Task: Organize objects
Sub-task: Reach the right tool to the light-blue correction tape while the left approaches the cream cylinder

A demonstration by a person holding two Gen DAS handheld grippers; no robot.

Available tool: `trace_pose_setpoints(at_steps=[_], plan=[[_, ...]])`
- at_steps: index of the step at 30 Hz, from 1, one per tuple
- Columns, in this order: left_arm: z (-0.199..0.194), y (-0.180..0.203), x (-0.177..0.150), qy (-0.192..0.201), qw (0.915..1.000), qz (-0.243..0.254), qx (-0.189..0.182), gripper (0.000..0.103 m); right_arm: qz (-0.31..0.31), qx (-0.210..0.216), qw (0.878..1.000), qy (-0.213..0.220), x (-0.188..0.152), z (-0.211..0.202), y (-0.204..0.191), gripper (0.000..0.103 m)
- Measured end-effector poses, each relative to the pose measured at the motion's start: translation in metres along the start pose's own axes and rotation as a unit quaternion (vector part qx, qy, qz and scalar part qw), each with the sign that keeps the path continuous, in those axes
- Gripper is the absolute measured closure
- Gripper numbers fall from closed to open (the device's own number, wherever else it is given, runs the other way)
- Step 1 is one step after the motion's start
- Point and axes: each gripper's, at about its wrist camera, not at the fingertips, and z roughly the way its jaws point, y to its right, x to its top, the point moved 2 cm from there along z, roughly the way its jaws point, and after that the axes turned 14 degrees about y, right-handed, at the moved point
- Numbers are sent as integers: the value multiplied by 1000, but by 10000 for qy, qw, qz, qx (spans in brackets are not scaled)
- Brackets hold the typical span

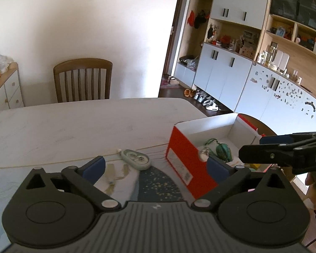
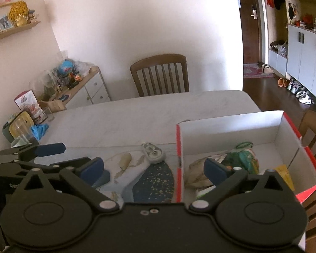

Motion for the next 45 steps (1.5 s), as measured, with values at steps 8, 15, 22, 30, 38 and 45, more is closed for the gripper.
trace_pose_setpoints(at_steps=[8,15,22,30,38,45], plan=[[18,-38,-17,-56,9998,-147,152,0,-135,-108,9994,-291,-2,43,-23,2],[45,-62,-34,-244,9992,-22,303,0,-237,-203,9979,-572,-5,94,-32,3],[78,-77,-53,-478,9982,10,375,0,-381,-155,9954,-867,-10,146,-38,4],[106,-83,-70,-603,9971,133,441,0,-390,-248,9916,-1209,-29,193,-34,6],[128,-85,-84,-705,9959,246,517,0,-1000,-105,9882,-1157,-38,213,-52,6],[137,-88,-93,-770,9955,165,536,0,-630,-152,9888,-1347,-41,228,-45,15]])
